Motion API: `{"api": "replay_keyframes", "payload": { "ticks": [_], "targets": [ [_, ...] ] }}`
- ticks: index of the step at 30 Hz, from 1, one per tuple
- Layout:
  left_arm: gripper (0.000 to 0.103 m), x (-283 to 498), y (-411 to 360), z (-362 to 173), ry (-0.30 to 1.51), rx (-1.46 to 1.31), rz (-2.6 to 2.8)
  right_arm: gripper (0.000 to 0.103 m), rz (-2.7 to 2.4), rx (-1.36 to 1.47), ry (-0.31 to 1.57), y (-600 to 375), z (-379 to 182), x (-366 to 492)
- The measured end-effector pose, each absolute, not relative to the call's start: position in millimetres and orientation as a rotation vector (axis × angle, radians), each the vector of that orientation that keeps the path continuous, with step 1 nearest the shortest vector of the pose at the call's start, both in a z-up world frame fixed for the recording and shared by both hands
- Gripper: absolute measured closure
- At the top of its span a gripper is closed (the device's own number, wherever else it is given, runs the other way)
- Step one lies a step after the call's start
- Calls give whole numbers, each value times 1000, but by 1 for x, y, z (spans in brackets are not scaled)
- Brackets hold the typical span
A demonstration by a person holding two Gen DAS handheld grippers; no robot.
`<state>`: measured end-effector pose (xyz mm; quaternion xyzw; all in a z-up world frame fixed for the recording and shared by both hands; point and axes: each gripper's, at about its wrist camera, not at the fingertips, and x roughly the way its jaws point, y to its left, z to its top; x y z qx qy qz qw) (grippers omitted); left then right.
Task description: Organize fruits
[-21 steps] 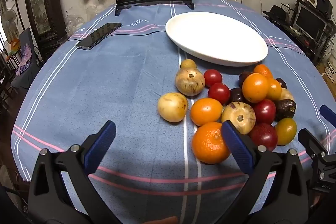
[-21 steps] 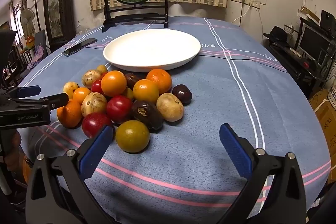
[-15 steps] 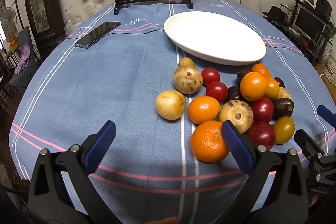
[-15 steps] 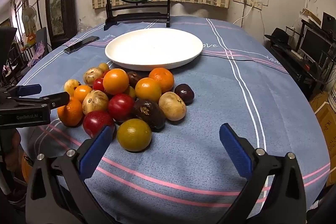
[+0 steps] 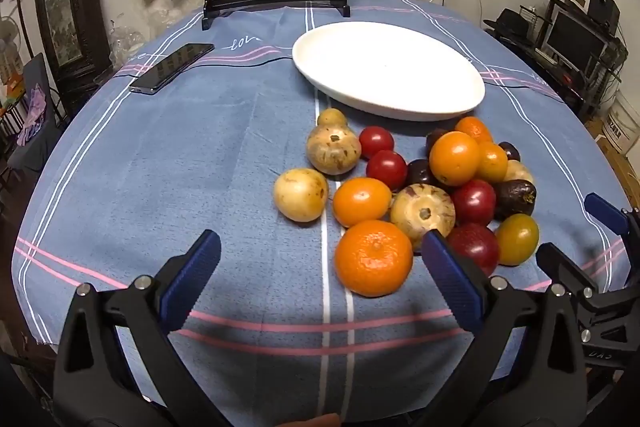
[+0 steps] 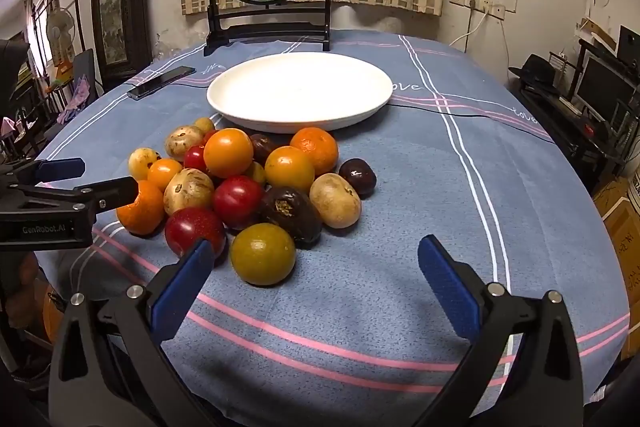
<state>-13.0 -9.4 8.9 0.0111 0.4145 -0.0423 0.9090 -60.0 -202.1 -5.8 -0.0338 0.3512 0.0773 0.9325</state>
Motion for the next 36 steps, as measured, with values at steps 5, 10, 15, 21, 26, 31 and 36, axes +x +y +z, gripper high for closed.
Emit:
{"api": "replay_keyframes", "payload": {
  "ticks": [5,10,15,21,26,31,36],
  "targets": [
    [2,-15,-11,9,851,27,-92,1,156,-74,721,-201,-5,-60],
    [2,-15,-10,8,862,-5,-113,1,152,-77,725,-201,-5,-59],
    [2,-17,-14,6,869,-6,-128,1,151,-79,727,-201,-6,-59],
    [2,-18,-15,4,873,-20,-147,1,150,-80,728,-201,-6,-60],
    [2,-19,-16,3,878,-19,-141,1,149,-80,728,-201,-6,-60],
    [2,-22,-19,4,872,-3,-152,1,150,-79,727,-202,-6,-60],
    [2,-21,-18,2,883,-3,-147,1,149,-78,727,-203,-7,-61]
  ]
}}
